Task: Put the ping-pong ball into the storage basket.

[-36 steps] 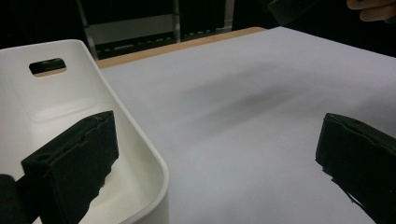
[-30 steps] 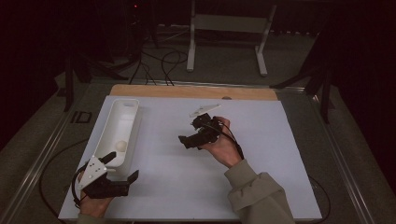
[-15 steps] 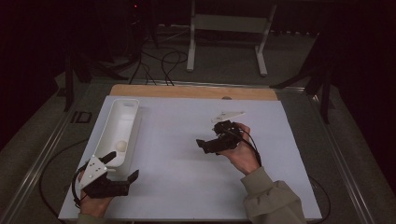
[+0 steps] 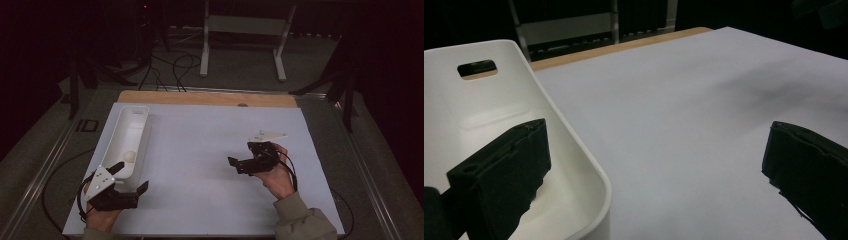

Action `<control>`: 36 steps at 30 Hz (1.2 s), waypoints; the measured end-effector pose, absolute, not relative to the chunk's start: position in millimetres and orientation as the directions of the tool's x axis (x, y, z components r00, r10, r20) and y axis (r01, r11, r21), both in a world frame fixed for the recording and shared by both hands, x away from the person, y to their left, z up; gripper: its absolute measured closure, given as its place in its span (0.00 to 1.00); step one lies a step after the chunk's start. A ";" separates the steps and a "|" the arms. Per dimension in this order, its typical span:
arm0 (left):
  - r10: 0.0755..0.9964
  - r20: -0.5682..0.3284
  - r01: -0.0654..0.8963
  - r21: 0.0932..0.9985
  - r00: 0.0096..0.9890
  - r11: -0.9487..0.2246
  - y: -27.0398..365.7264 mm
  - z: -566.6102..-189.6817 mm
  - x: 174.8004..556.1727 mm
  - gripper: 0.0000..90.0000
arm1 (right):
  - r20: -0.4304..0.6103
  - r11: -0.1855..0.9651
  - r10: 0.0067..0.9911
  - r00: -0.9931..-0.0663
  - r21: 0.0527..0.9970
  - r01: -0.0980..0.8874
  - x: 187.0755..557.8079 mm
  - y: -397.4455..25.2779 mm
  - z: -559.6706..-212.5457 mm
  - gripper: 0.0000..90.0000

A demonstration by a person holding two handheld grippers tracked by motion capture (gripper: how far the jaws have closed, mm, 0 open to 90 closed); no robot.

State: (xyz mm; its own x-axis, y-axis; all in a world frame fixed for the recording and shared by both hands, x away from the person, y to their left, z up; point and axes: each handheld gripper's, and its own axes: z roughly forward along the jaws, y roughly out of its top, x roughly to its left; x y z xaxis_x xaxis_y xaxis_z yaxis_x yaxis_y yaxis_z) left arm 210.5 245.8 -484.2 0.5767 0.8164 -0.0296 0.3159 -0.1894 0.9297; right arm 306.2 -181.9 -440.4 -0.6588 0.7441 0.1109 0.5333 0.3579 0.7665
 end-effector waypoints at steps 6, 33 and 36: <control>0.818 -0.032 0.321 0.928 0.574 -0.189 246.6 -484.3 211.5 0.00 | 0.099 0.350 0.756 -0.647 0.774 0.528 295.1 -197.2 -444.0 0.10; 0.833 -0.067 0.354 0.921 0.549 -0.160 254.0 -492.5 219.8 0.00 | 0.075 0.146 0.808 -0.584 0.935 0.323 226.3 -274.0 -489.5 0.10; 0.835 -0.069 0.363 0.918 0.546 -0.162 254.5 -494.5 220.6 0.00 | 0.071 0.144 0.809 -0.583 0.939 0.314 223.3 -276.4 -491.3 0.10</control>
State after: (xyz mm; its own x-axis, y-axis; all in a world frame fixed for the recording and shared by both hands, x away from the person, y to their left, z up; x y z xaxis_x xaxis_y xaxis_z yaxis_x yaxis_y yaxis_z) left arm 220.6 254.5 -494.5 0.5462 0.8348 -0.0688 0.3626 -0.1616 0.9178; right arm 223.3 -276.4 -491.3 -0.5834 0.8090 0.0711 0.3136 0.1437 0.9386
